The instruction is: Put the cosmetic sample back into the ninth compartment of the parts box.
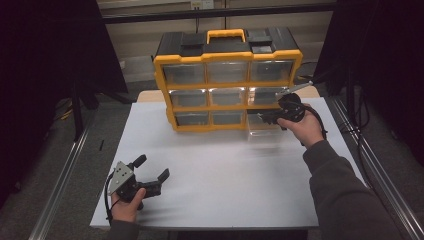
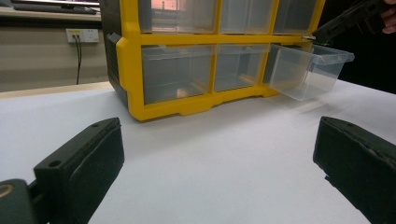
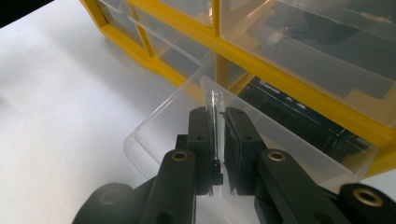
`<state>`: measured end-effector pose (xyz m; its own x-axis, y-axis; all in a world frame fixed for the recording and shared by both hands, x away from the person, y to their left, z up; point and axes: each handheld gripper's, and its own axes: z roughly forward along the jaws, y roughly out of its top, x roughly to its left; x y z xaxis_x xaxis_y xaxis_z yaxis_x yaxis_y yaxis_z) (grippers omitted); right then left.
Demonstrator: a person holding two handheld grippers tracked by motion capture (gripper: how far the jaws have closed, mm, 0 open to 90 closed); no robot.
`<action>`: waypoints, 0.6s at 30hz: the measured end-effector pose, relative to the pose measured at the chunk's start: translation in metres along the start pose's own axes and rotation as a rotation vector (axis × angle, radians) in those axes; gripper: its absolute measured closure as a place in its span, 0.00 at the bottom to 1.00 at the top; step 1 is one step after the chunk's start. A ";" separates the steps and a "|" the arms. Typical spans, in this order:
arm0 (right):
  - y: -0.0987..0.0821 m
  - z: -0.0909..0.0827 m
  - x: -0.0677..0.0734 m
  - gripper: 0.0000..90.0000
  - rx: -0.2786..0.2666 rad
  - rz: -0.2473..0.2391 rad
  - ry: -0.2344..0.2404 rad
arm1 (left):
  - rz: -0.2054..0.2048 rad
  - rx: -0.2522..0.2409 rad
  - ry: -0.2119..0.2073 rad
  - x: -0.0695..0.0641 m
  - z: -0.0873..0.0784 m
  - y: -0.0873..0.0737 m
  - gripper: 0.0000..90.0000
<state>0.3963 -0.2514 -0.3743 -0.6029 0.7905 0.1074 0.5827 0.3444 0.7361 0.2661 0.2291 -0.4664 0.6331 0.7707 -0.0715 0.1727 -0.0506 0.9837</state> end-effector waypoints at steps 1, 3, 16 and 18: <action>0.000 0.000 0.000 0.91 0.001 -0.001 -0.001 | -0.001 0.000 0.001 0.000 0.000 0.000 0.02; -0.001 0.002 -0.001 0.91 -0.006 0.003 0.007 | -0.005 -0.003 0.011 0.000 0.000 0.000 0.02; -0.002 0.006 -0.003 0.90 0.000 0.000 0.006 | -0.004 -0.003 0.015 0.000 0.001 0.000 0.02; -0.002 0.007 -0.003 0.90 0.001 -0.005 0.009 | -0.010 -0.006 0.009 -0.001 0.001 0.000 0.02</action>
<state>0.4011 -0.2507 -0.3805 -0.6108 0.7841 0.1097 0.5800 0.3488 0.7361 0.2666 0.2277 -0.4669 0.6247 0.7768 -0.0795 0.1739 -0.0392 0.9840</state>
